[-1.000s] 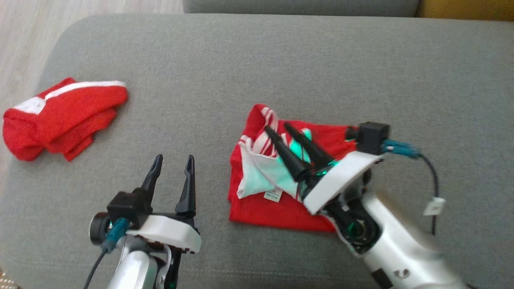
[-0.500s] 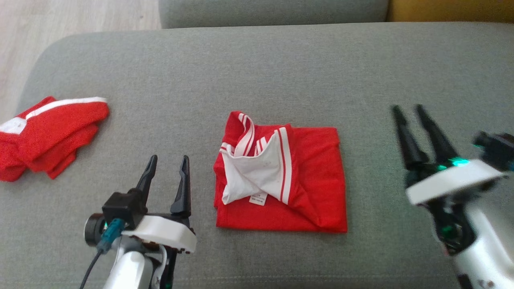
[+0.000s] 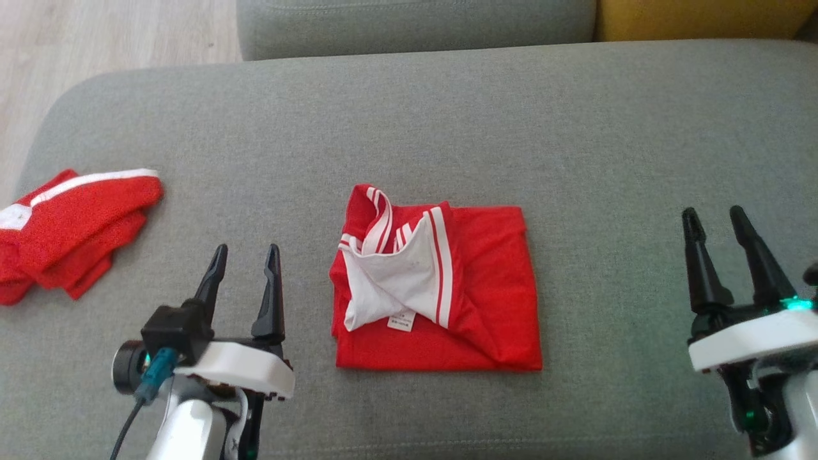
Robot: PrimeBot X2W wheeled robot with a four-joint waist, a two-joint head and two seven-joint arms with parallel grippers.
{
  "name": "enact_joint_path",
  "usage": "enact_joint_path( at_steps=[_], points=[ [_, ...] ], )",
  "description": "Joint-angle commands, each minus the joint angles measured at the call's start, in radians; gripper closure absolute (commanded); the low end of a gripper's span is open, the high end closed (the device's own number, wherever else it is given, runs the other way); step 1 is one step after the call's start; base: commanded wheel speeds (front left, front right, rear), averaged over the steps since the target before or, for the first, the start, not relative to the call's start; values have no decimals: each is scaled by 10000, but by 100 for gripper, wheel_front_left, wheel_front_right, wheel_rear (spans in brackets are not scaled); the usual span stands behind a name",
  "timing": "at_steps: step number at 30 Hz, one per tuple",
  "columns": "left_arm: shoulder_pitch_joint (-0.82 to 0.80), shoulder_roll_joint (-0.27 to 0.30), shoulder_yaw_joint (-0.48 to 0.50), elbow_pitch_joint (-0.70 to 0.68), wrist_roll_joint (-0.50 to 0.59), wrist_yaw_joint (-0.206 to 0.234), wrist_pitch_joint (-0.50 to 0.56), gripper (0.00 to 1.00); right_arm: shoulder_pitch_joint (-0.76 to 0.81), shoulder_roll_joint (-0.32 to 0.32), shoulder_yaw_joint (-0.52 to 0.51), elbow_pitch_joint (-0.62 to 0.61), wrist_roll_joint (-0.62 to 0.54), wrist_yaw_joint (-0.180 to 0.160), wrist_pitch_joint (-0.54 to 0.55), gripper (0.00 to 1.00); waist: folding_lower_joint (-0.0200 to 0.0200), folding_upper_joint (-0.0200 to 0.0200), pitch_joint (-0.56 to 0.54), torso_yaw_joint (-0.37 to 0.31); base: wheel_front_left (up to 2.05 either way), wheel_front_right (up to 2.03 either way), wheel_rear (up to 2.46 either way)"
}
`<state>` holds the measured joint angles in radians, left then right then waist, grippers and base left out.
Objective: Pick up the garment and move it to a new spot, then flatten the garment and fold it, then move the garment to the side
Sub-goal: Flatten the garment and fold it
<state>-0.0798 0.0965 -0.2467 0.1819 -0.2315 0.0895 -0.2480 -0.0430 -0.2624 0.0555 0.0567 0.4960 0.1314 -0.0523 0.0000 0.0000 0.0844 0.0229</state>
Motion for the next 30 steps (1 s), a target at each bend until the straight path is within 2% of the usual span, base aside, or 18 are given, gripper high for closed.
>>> enact_joint_path(
  at_steps=[1, 11, 20, 30],
  points=[
    [-134, 203, 365, -384, -97, 89, -45, 0, -116, -124, 135, -540, -284, -7, 62, 0, 0, 0, -37, -5, 0, 0, 0],
    [-67, 365, 208, -325, -73, 81, 138, 0, 386, 379, 205, -1019, -1864, -7, 289, 0, 0, 0, -200, 98, 0, 0, 0],
    [12, 473, 132, -275, -106, 114, 241, 0, 641, 680, 56, -997, -2144, -7, 330, 0, 0, 0, -297, 89, 0, 0, 0],
    [30, 514, 75, -286, -173, 163, 284, 0, 691, 730, 4, -1018, -2231, -7, 385, 0, 0, 0, -327, 95, 0, 0, 0]
  ],
)
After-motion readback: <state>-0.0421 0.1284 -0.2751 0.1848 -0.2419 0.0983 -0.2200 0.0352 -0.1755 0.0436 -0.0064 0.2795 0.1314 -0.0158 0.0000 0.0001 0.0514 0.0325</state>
